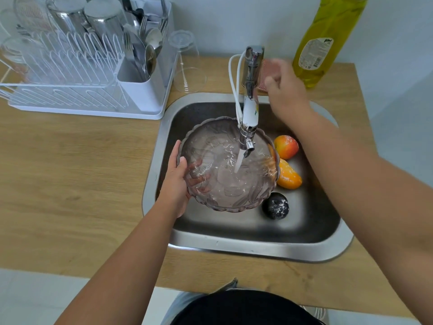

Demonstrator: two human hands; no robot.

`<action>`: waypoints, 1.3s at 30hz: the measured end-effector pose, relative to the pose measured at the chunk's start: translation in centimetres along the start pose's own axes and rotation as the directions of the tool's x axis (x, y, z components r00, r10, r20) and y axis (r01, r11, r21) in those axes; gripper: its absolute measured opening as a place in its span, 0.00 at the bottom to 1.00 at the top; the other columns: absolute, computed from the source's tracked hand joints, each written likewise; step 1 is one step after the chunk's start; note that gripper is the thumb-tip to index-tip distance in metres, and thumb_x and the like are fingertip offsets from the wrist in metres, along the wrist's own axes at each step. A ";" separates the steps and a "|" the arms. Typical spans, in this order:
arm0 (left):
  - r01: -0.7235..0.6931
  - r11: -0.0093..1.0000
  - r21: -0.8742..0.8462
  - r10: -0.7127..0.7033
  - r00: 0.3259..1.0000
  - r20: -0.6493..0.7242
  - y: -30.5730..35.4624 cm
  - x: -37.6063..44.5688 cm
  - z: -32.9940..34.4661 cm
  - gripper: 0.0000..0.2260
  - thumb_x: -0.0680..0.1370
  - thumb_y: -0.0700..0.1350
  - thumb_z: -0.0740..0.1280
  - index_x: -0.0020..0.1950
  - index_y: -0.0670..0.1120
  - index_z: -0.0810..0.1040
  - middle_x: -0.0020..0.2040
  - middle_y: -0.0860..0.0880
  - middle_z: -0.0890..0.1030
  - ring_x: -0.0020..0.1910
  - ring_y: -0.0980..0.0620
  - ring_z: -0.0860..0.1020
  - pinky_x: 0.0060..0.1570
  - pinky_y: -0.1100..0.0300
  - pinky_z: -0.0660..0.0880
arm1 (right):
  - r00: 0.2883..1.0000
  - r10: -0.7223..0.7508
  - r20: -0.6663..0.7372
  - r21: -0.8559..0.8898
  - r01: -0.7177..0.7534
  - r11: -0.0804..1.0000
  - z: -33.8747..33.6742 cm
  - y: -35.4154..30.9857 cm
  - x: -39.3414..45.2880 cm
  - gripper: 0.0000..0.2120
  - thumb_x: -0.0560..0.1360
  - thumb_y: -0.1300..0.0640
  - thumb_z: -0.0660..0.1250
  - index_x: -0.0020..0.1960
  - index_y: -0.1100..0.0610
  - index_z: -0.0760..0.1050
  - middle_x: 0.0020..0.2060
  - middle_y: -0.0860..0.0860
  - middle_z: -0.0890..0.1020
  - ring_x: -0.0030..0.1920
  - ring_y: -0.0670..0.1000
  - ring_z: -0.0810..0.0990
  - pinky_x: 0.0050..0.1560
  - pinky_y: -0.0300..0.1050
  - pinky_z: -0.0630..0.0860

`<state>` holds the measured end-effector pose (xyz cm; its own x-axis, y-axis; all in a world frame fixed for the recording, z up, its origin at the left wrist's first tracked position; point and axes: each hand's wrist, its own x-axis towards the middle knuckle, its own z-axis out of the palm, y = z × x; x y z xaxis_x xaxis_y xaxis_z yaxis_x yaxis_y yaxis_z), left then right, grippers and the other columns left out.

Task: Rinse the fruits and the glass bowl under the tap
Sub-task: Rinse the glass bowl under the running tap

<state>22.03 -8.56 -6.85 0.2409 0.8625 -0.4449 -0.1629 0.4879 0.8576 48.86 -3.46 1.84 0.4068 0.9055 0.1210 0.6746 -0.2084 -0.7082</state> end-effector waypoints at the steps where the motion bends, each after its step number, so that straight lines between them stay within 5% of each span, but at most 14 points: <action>1: 0.011 1.000 -0.013 -0.011 1.000 -0.005 -0.1 -0.1 0.0 0.20 0.87 0.47 0.50 0.78 0.63 0.62 0.72 0.53 0.72 0.60 0.53 0.81 0.49 0.54 0.83 | 0.999 0.046 -0.010 0.061 -0.045 0.997 0.2 0.6 -1.8 0.19 0.81 0.58 0.57 0.71 0.55 0.66 0.51 0.48 0.76 0.49 0.47 0.73 0.47 0.40 0.68; 4: 0.042 0.998 -0.046 -0.043 0.999 -0.022 -0.4 -0.1 0.4 0.20 0.87 0.48 0.50 0.77 0.64 0.63 0.69 0.53 0.74 0.60 0.52 0.80 0.48 0.54 0.83 | 0.994 0.086 0.062 0.056 -0.090 0.994 1.3 2.4 -7.6 0.16 0.78 0.62 0.60 0.65 0.57 0.75 0.54 0.53 0.80 0.54 0.51 0.77 0.54 0.38 0.69; 6: 0.057 0.997 -0.042 -0.059 0.998 -0.032 -0.6 -0.1 0.7 0.19 0.87 0.48 0.50 0.77 0.64 0.63 0.64 0.55 0.77 0.57 0.52 0.82 0.46 0.55 0.83 | 0.973 -0.020 0.230 -0.085 0.041 0.996 2.5 2.9 -10.5 0.13 0.77 0.62 0.60 0.56 0.60 0.80 0.55 0.57 0.80 0.58 0.56 0.77 0.58 0.38 0.65; 8: 0.067 0.997 -0.034 -0.068 0.997 -0.039 -0.8 -0.2 1.3 0.19 0.87 0.49 0.50 0.77 0.63 0.63 0.58 0.56 0.79 0.52 0.52 0.85 0.46 0.54 0.83 | 0.851 -0.110 0.513 -0.232 0.261 0.937 3.6 2.7 -12.2 0.15 0.77 0.55 0.58 0.57 0.59 0.79 0.60 0.57 0.77 0.63 0.57 0.74 0.62 0.39 0.63; 10: 0.076 0.997 -0.032 -0.077 0.997 -0.029 -1.0 -0.4 1.8 0.19 0.87 0.49 0.50 0.76 0.64 0.64 0.58 0.54 0.80 0.52 0.52 0.86 0.48 0.52 0.83 | 0.671 -0.085 0.737 -0.316 0.452 0.834 4.6 2.3 -13.0 0.22 0.80 0.48 0.56 0.71 0.54 0.70 0.72 0.55 0.68 0.72 0.57 0.65 0.72 0.47 0.59; 14: 0.110 0.994 -0.009 -0.110 0.994 -0.006 -1.3 -0.9 2.5 0.17 0.87 0.50 0.51 0.74 0.64 0.67 0.68 0.51 0.75 0.64 0.47 0.79 0.60 0.48 0.80 | 0.467 -0.096 0.879 -0.192 0.531 0.825 6.5 0.9 -13.6 0.29 0.82 0.45 0.51 0.80 0.51 0.50 0.80 0.48 0.47 0.79 0.51 0.48 0.78 0.51 0.47; 17: 0.120 0.992 -0.027 -0.120 0.993 -0.011 -1.5 -1.2 2.2 0.17 0.87 0.51 0.51 0.74 0.64 0.67 0.68 0.48 0.76 0.62 0.43 0.81 0.58 0.43 0.81 | 0.532 -0.003 0.847 -0.319 0.513 0.797 7.1 1.7 -12.2 0.32 0.81 0.39 0.50 0.80 0.50 0.46 0.80 0.50 0.46 0.79 0.55 0.47 0.77 0.58 0.44; 20: 0.094 0.994 -0.048 -0.096 0.994 -0.053 -1.5 -1.2 1.7 0.18 0.87 0.51 0.50 0.76 0.62 0.65 0.58 0.49 0.84 0.53 0.46 0.86 0.50 0.46 0.83 | 0.652 0.160 0.741 -0.516 0.400 0.758 6.2 2.8 -11.1 0.35 0.80 0.37 0.48 0.80 0.56 0.47 0.80 0.56 0.48 0.79 0.58 0.45 0.77 0.60 0.43; 23: 0.072 0.997 -0.042 -0.075 0.994 -0.076 -1.8 -1.1 1.2 0.18 0.87 0.51 0.50 0.76 0.62 0.65 0.51 0.55 0.86 0.50 0.51 0.86 0.49 0.49 0.83 | 0.525 0.177 0.832 -0.425 0.400 0.812 5.5 1.8 -12.6 0.33 0.82 0.42 0.50 0.80 0.53 0.40 0.79 0.52 0.40 0.78 0.60 0.38 0.76 0.58 0.42; 26: 0.078 0.996 -0.041 -0.080 0.994 -0.072 -1.8 -1.3 1.5 0.18 0.87 0.51 0.50 0.76 0.63 0.65 0.66 0.49 0.78 0.61 0.47 0.82 0.58 0.45 0.81 | 0.380 0.063 0.923 -0.237 0.431 0.871 6.5 0.8 -13.7 0.29 0.83 0.45 0.50 0.80 0.49 0.44 0.79 0.47 0.40 0.79 0.56 0.38 0.76 0.57 0.40; 32: 0.040 0.999 -0.030 -0.042 0.997 -0.058 -1.7 -1.4 1.6 0.18 0.87 0.51 0.50 0.77 0.62 0.64 0.60 0.52 0.80 0.55 0.51 0.84 0.51 0.49 0.83 | 0.702 0.154 0.695 -0.507 0.327 0.797 7.9 2.9 -11.4 0.34 0.81 0.38 0.48 0.80 0.54 0.42 0.79 0.57 0.46 0.79 0.60 0.42 0.76 0.59 0.42; 34: 0.047 0.998 -0.042 -0.049 0.997 -0.051 -1.8 -1.4 1.5 0.18 0.87 0.50 0.50 0.76 0.62 0.65 0.61 0.51 0.81 0.55 0.51 0.85 0.49 0.50 0.83 | 0.685 0.096 0.722 -0.426 0.331 0.842 8.5 2.3 -11.9 0.33 0.81 0.42 0.50 0.80 0.52 0.41 0.80 0.56 0.45 0.79 0.60 0.41 0.76 0.61 0.41; 37: 0.069 0.996 -0.053 -0.071 0.997 -0.040 -1.8 -1.6 1.7 0.18 0.87 0.50 0.50 0.75 0.63 0.66 0.71 0.48 0.76 0.65 0.46 0.79 0.59 0.46 0.80 | 0.548 -0.066 0.834 -0.200 0.411 0.890 9.6 1.3 -13.0 0.32 0.82 0.47 0.53 0.80 0.48 0.40 0.80 0.50 0.43 0.79 0.55 0.41 0.76 0.63 0.45; 39: 0.068 0.996 -0.052 -0.069 0.997 -0.021 -1.8 -1.7 1.5 0.18 0.87 0.50 0.50 0.75 0.64 0.66 0.73 0.47 0.74 0.68 0.45 0.77 0.63 0.42 0.77 | 0.584 -0.014 0.812 -0.235 0.348 0.908 9.5 1.6 -12.3 0.33 0.82 0.45 0.52 0.79 0.46 0.37 0.80 0.48 0.43 0.79 0.55 0.47 0.76 0.61 0.50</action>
<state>23.36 -11.09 -7.31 0.2311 0.8295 -0.5084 -0.1954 0.5514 0.8110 39.09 -11.43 -7.38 -0.2719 0.8314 -0.4845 0.8985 0.0391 -0.4371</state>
